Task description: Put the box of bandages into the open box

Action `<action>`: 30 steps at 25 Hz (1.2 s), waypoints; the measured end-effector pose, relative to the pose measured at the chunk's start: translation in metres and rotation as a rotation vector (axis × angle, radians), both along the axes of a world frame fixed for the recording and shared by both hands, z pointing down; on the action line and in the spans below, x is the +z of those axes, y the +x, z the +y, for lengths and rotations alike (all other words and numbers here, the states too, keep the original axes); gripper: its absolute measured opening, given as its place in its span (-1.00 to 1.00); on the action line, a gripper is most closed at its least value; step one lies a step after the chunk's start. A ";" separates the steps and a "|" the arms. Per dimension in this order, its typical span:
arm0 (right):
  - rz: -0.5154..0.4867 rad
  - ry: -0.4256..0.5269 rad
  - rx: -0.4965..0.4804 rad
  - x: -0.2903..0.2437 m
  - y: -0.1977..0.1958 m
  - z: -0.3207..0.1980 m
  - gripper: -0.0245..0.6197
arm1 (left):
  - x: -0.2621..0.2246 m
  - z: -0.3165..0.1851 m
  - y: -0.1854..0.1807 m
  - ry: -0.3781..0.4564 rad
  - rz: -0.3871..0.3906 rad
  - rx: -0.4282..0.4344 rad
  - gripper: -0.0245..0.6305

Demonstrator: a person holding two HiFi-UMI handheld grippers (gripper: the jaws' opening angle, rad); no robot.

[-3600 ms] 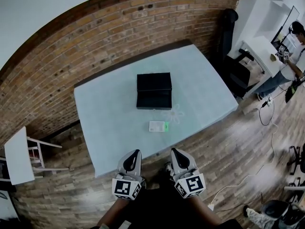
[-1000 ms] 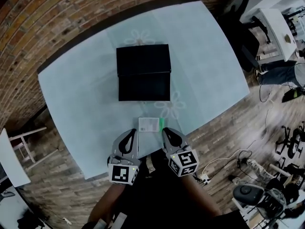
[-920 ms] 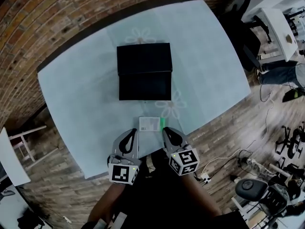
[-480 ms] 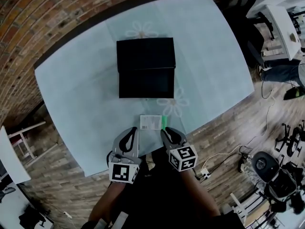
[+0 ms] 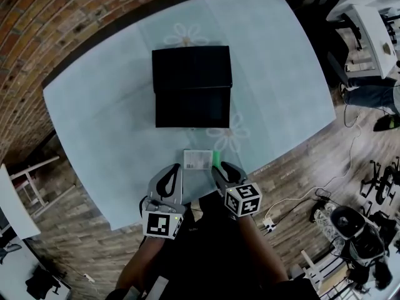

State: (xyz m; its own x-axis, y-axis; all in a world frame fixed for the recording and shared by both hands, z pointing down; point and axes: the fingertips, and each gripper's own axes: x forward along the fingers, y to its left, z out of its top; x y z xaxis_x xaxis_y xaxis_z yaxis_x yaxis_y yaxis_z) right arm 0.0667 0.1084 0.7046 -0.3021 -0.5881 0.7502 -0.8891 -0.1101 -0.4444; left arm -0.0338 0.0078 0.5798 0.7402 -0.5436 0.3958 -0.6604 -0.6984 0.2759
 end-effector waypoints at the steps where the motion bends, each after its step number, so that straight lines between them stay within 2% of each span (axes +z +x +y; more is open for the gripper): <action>1: -0.003 -0.007 0.003 0.002 0.001 0.000 -0.46 | 0.000 0.000 0.000 -0.001 -0.001 0.000 -0.93; 13: -0.057 -0.061 0.009 0.021 0.003 0.005 -0.39 | 0.007 -0.005 0.004 -0.019 -0.007 -0.005 -0.93; 30: -0.122 -0.102 -0.005 0.034 -0.009 0.004 -0.42 | 0.011 -0.003 -0.001 -0.030 -0.009 -0.016 -0.93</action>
State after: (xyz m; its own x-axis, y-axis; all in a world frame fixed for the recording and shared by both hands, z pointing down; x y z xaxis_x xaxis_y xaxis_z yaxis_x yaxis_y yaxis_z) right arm 0.0576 0.1122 0.7382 -0.3971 -0.5094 0.7635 -0.8299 -0.1559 -0.5356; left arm -0.0344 0.0047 0.5909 0.7277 -0.5433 0.4187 -0.6742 -0.6789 0.2908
